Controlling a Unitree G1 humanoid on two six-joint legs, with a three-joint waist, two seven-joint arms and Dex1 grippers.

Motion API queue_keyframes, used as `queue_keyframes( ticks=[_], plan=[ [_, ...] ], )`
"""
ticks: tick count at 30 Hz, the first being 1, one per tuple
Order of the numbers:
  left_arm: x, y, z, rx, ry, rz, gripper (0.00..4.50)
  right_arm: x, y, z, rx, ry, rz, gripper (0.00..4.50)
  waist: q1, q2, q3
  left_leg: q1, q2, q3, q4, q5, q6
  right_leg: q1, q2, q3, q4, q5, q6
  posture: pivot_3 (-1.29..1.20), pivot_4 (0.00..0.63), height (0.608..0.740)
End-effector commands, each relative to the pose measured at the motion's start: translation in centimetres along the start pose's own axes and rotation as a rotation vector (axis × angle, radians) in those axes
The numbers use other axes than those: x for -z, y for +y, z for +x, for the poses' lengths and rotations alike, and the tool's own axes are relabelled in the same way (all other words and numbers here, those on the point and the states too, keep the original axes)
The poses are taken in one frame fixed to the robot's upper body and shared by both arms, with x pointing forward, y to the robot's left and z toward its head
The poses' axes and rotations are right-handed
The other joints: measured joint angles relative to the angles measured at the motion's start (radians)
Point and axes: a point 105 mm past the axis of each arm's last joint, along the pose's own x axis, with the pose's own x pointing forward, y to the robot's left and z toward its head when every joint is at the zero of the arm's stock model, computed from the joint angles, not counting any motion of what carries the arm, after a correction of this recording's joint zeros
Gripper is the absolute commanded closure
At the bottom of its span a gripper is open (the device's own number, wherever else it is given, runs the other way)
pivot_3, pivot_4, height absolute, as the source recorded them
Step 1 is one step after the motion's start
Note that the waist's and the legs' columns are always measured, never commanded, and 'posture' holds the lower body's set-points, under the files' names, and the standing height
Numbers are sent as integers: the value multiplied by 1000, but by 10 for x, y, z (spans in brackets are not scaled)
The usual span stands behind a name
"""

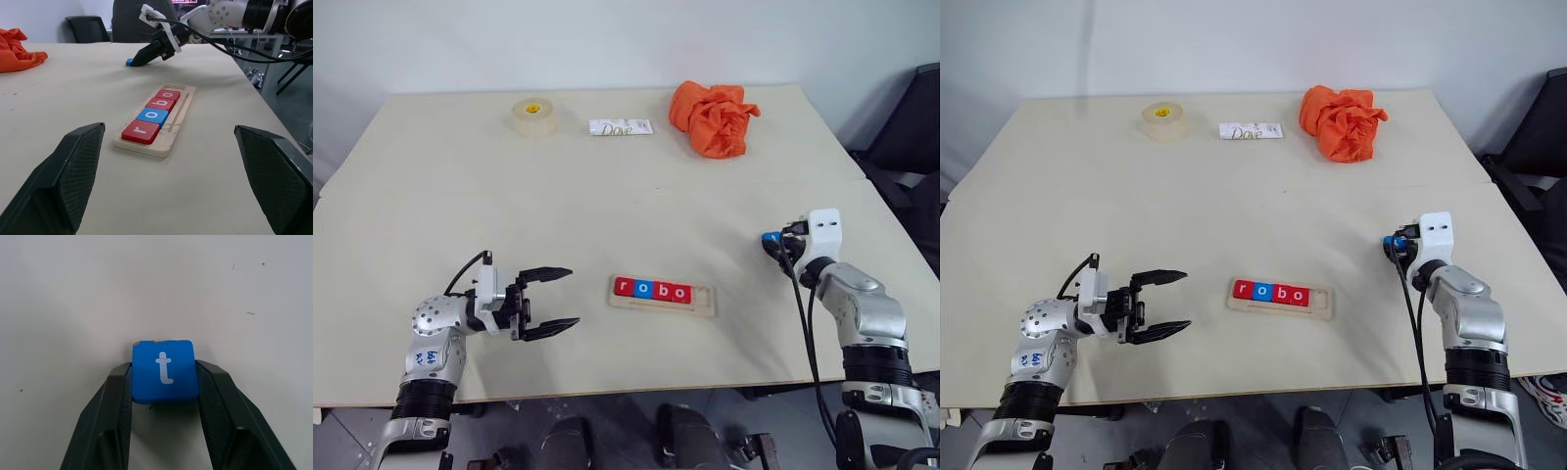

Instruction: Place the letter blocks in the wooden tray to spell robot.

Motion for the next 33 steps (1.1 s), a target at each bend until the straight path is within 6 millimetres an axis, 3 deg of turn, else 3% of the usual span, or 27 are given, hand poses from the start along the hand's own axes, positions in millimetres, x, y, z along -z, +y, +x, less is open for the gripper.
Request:
queue_keyframes(
  ticks=[1, 7, 11, 15, 26, 33],
  plan=[
    [-6, 3, 2, 15, -13, 32, 0, -26, 7, -15, 12, -123, -15, 3038, 1, 0, 0, 0, 0, 0, 0, 0, 0, 0, 0, 0, 0, 0, 0, 0, 150, 740],
    [-5, 8, 1, 44, -10, 23, 0, -31, 28, -49, 31, -181, -35, 3038, 2, 0, 0, -1, 0, 0, -1, 0, 0, 0, 0, 0, -1, 0, 0, 0, 150, 740],
    [-5, 9, 2, 65, -9, 15, 0, -24, 40, -68, 38, -162, -11, 3038, 3, 0, 0, -1, 0, -1, -1, 0, 0, 0, 0, -1, -1, 0, 0, 0, 150, 740],
    [-6, 13, 1, 84, -7, 13, 0, -3, 55, -92, 37, -88, 29, 3038, 4, 0, 0, -1, 0, -2, -2, 0, 0, 0, 0, -1, -2, -1, -1, 0, 150, 740],
    [-7, 15, 4, 101, -10, 13, 0, 22, 56, -98, 55, 4, 66, 3038, 1, 0, 0, -1, 0, -2, -2, -1, 1, 0, 1, -1, -2, -1, -1, 0, 150, 740],
    [-7, 14, 4, 96, -12, 13, 0, 19, 51, -98, 61, -15, 56, 587, 2, 0, 0, -1, 0, -3, -2, -1, 1, 0, 1, -1, -2, -1, -1, 0, 150, 740]
  ],
)
